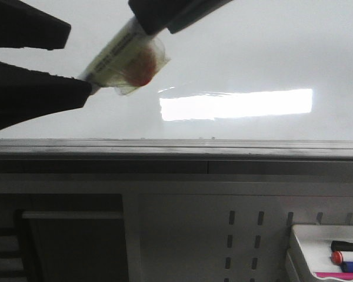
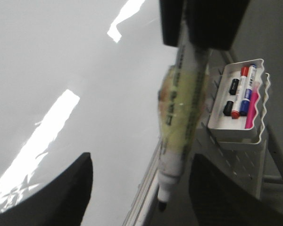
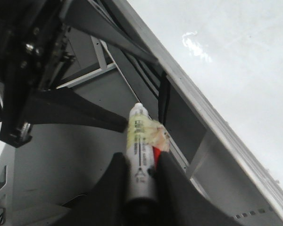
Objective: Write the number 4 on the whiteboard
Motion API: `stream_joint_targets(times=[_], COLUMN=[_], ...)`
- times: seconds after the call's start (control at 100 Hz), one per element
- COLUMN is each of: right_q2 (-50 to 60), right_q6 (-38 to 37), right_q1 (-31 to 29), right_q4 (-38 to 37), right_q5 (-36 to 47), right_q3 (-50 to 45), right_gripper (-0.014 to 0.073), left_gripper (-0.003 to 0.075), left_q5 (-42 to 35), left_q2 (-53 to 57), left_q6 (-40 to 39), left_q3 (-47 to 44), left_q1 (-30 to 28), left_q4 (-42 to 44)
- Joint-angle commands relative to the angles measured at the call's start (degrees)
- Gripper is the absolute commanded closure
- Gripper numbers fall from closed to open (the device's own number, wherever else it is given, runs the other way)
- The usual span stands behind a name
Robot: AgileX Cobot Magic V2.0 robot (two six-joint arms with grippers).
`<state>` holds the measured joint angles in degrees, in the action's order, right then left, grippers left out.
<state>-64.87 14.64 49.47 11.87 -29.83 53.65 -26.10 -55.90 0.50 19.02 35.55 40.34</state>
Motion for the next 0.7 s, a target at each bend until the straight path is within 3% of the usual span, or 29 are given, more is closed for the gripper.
stream_joint_targets(times=[0.0, 0.21, 0.41, 0.69], right_q2=[0.63, -2.82, -10.68, -19.32], right_q6=[-1.07, -1.07, -1.07, -1.07], right_q1=[-2.59, -8.64, -11.74, -13.94], right_q4=[-0.16, -0.19, -2.04, -3.63], right_q5=[3.47, 3.19, 1.58, 2.28], right_q3=[1.85, 5.89, 15.38, 25.51], right_gripper=[0.0658, 0.0658, 0.0658, 0.0658], left_gripper=[0.0264, 0.0301, 0.0301, 0.0301], left_q5=[0.39, 10.09, 10.33, 10.22], left_q2=[2.51, 9.66, 12.85, 12.85], left_q6=[-0.81, -0.81, -0.81, -0.81], left_q3=[1.51, 1.51, 1.51, 1.51], left_q1=[0.35, -0.74, -4.82, -6.69], left_q4=[-6.02, -15.58, -21.25, -21.38])
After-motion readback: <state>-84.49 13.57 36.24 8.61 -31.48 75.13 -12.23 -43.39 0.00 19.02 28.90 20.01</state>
